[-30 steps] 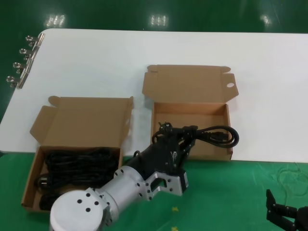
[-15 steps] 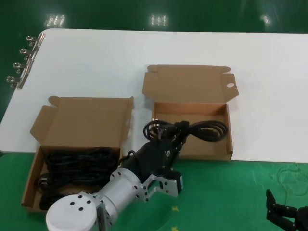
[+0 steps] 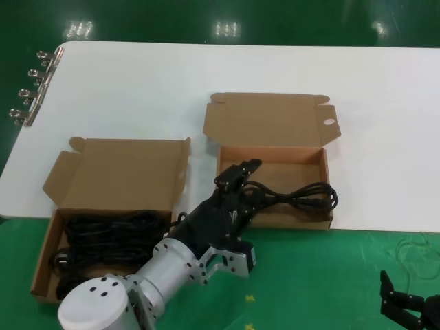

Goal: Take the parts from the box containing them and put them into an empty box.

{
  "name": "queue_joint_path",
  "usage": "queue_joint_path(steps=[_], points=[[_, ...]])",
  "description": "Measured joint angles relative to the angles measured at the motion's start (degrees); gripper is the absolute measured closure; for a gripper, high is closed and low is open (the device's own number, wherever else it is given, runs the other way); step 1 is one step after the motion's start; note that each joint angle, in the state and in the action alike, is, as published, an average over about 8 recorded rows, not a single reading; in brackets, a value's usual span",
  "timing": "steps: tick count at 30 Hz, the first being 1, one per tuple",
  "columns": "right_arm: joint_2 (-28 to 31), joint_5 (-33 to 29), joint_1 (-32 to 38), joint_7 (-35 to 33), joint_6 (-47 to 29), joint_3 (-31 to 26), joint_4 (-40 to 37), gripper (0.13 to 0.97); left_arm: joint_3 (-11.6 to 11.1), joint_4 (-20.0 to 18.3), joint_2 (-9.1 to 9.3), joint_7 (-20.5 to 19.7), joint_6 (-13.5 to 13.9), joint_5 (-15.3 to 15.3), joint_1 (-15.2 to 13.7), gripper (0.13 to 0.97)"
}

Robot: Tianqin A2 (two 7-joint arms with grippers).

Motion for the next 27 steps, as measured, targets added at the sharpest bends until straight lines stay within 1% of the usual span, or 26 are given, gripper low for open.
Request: queue_joint_path(steps=[3,11,12,20,21,23,27], points=[[0.0,0.0,0.0,0.0,0.0,0.0,0.0,0.129,-0.4,-0.3,-0.35,-0.5,0.7,-0.1,0.2,0.711],[0.0,0.0,0.0,0.0,0.0,0.0,0.0,0.129,-0.6,-3.1,-2.24,-6.2,1.4,0.4,1.7,0.519],[0.0,0.0,0.0,0.0,0.0,0.0,0.0,0.129,-0.6,-3.2,-2.34,-6.5,1.4,0.4,1.8,0.519],[0.0,0.0,0.0,0.0,0.0,0.0,0.0,0.129,-0.7,-3.6,-2.55,-7.4,1.2,0.5,2.2,0.321],[0.0,0.0,0.0,0.0,0.0,0.0,0.0,0.129,-0.7,-3.8,-2.61,-7.7,1.0,0.5,2.4,0.321],[0.0,0.0,0.0,0.0,0.0,0.0,0.0,0.129,-0.8,-4.3,-2.80,-8.8,0.7,0.5,2.9,0.289],[0.0,0.0,0.0,0.0,0.0,0.0,0.0,0.129,-1.1,-5.7,-3.37,-12.2,-0.5,0.5,4.5,0.225]])
